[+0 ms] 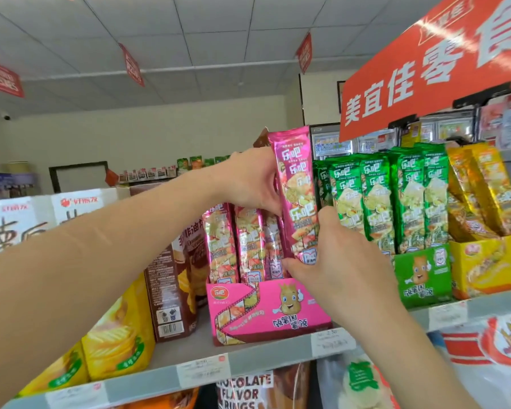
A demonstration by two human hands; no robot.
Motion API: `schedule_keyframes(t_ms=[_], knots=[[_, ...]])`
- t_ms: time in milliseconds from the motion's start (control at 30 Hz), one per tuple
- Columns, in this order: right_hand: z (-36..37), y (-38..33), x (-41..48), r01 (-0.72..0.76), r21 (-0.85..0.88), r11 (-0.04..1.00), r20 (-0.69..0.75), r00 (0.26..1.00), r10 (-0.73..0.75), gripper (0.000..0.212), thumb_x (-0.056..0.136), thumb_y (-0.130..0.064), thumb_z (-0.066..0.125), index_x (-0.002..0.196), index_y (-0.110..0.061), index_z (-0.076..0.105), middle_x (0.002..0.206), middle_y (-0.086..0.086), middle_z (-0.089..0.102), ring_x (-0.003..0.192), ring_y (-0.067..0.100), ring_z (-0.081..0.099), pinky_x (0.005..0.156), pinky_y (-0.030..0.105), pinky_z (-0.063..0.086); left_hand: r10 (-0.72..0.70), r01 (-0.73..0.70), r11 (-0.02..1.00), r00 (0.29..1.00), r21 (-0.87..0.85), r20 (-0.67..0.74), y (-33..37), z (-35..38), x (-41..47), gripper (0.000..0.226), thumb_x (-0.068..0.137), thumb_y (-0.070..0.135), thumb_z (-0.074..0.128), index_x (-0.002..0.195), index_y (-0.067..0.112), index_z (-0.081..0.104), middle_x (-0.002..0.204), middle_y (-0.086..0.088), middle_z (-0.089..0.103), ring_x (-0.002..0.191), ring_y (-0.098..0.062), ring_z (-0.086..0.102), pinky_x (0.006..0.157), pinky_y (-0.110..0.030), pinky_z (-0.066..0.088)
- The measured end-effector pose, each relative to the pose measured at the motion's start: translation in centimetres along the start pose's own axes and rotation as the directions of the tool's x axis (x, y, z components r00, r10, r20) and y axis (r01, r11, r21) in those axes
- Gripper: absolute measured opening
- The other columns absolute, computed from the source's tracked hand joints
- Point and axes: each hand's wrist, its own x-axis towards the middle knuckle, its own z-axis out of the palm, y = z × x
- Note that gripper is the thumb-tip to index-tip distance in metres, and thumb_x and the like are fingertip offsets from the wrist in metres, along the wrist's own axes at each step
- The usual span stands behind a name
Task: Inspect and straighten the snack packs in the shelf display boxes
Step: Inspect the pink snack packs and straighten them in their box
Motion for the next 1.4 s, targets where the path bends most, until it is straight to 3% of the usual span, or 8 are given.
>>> schedule_keyframes(t_ms=[267, 400, 500, 633, 867, 1067, 1233, 1400], knots=[[0.5, -0.5, -0.3, 0.034, -0.014, 0.999, -0.088, 0.996, -0.035, 0.067, 0.078, -0.079, 0.036, 0.115, -0.023, 0.033, 0.104, -0.003, 0.047, 0.080, 0.020, 0.055, 0.051, 0.028, 0.030, -0.146, 0.168, 0.984, 0.954, -0.063, 0.263, -0.4, -2.5, -0.6, 0.052, 0.069, 0.021, 0.085, 0.108, 0.034, 0.054, 0.095, 0.028, 0.069, 0.091, 0.012, 0.063, 0.083, -0.007, 0.043], [-0.1, -1.3, 1.4, 0.222, 0.029, 0.975, -0.342, 0.918, -0.199, 0.089, 0.081, -0.047, 0.069, 0.150, -0.020, 0.020, 0.118, 0.004, 0.043, 0.071, 0.016, 0.046, 0.051, 0.028, 0.036, -0.200, 0.210, 0.977, 0.958, -0.028, 0.207, -0.5, -2.1, -0.4, 0.057, 0.069, 0.025, 0.086, 0.116, 0.026, 0.054, 0.103, 0.014, 0.069, 0.095, -0.004, 0.066, 0.088, -0.021, 0.049], [-0.3, -0.9, 2.7, 0.238, -0.037, 0.970, -0.222, 0.945, -0.241, 0.101, 0.082, -0.037, 0.074, 0.155, -0.025, 0.005, 0.115, 0.003, 0.047, 0.077, 0.023, 0.052, 0.058, 0.031, 0.036, -0.231, 0.236, 0.972, 0.957, -0.009, 0.175, -1.0, -2.2, -0.3, 0.042, 0.073, 0.017, 0.085, 0.104, 0.026, 0.058, 0.088, 0.019, 0.071, 0.079, 0.004, 0.066, 0.073, -0.013, 0.047], [0.2, -0.1, 2.3, 0.206, -0.131, 0.970, -0.120, 0.968, -0.222, 0.106, 0.081, -0.041, 0.075, 0.152, -0.026, -0.002, 0.116, 0.005, 0.053, 0.089, 0.026, 0.061, 0.063, 0.029, 0.036, -0.255, 0.254, 0.967, 0.962, 0.022, 0.094, -1.2, -1.8, 0.0, 0.039, 0.075, 0.025, 0.084, 0.108, 0.025, 0.063, 0.075, 0.021, 0.069, 0.065, 0.009, 0.061, 0.067, -0.017, 0.040], [-0.9, -0.1, 2.9, 0.166, -0.144, 0.975, -0.015, 0.985, -0.170, 0.089, 0.082, -0.054, 0.068, 0.142, -0.027, 0.007, 0.103, 0.005, 0.054, 0.092, 0.032, 0.061, 0.061, 0.034, 0.039, -0.301, 0.298, 0.954, 0.946, 0.044, 0.121, -0.5, -1.9, 0.3, 0.050, 0.081, 0.032, 0.077, 0.127, 0.027, 0.057, 0.109, 0.017, 0.066, 0.094, -0.001, 0.062, 0.090, -0.029, 0.045], [-3.7, -1.3, 5.6, 0.377, -0.237, 0.895, -0.272, 0.859, -0.434, 0.044, 0.092, -0.043, 0.056, 0.123, -0.013, 0.052, 0.110, 0.008, 0.047, 0.107, 0.031, 0.049, 0.078, 0.040, 0.047, -0.276, 0.256, 0.953, 0.953, 0.162, 0.123, 0.4, -1.3, 0.1, 0.017, 0.092, 0.026, 0.060, 0.086, 0.039, 0.050, 0.085, 0.014, 0.061, 0.076, -0.004, 0.057, 0.066, -0.022, 0.041], [-3.7, -2.1, 9.2, 0.542, -0.379, 0.750, 0.091, 0.829, -0.553, 0.040, 0.096, -0.046, 0.044, 0.122, -0.015, 0.047, 0.115, 0.005, 0.060, 0.109, 0.029, 0.057, 0.078, 0.040, 0.040, -0.242, 0.247, 0.953, 0.969, 0.178, -0.050, -0.1, -1.0, -0.8, 0.031, 0.078, 0.017, 0.071, 0.093, 0.029, 0.046, 0.081, 0.020, 0.052, 0.071, -0.001, 0.051, 0.058, -0.005, 0.036], [-3.6, -1.4, 10.7, 0.580, -0.422, 0.697, 0.207, 0.810, -0.549, 0.026, 0.097, -0.046, 0.038, 0.101, -0.022, 0.047, 0.087, -0.003, 0.053, 0.088, 0.024, 0.056, 0.082, 0.046, 0.033, -0.281, 0.296, 0.949, 0.950, 0.111, -0.133, -0.7, -1.0, -1.7, 0.049, 0.082, 0.011, 0.067, 0.131, 0.018, 0.059, 0.125, 0.004, 0.064, 0.112, -0.011, 0.060, 0.097, -0.023, 0.044]])
